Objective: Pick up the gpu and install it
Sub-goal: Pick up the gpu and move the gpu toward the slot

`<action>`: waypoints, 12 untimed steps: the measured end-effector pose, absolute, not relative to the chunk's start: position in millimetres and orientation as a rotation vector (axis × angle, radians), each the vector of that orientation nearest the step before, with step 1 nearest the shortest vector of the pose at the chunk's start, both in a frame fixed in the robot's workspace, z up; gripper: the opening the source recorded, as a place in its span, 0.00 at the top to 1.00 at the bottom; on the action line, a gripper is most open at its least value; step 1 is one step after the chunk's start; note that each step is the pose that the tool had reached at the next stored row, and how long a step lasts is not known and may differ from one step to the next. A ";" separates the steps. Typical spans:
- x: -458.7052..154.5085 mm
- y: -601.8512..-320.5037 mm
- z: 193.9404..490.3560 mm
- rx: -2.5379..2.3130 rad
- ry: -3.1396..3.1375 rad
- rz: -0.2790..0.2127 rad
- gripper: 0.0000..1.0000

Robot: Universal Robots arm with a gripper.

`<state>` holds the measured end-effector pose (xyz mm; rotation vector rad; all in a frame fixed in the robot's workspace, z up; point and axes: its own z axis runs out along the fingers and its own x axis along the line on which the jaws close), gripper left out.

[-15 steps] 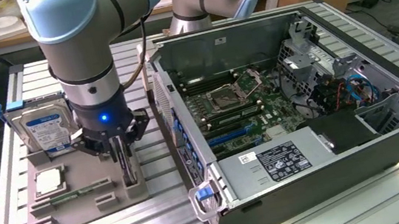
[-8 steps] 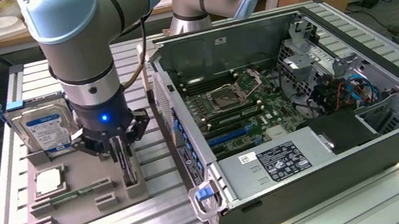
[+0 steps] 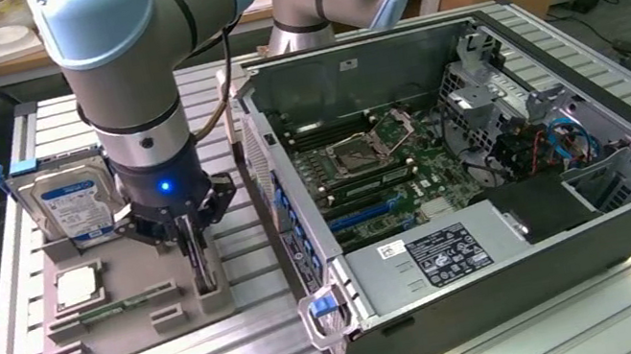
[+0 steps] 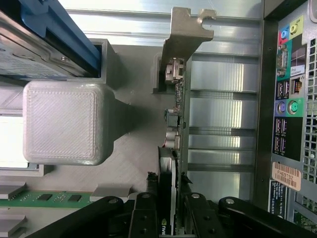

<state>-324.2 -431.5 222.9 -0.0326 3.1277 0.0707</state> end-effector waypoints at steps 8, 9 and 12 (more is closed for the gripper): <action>-324.2 -431.5 222.9 -0.033 3.128 0.071 0.73; -324.2 -431.5 223.1 -0.033 3.127 0.071 0.73; -324.2 -431.5 227.5 -0.032 3.127 0.073 0.73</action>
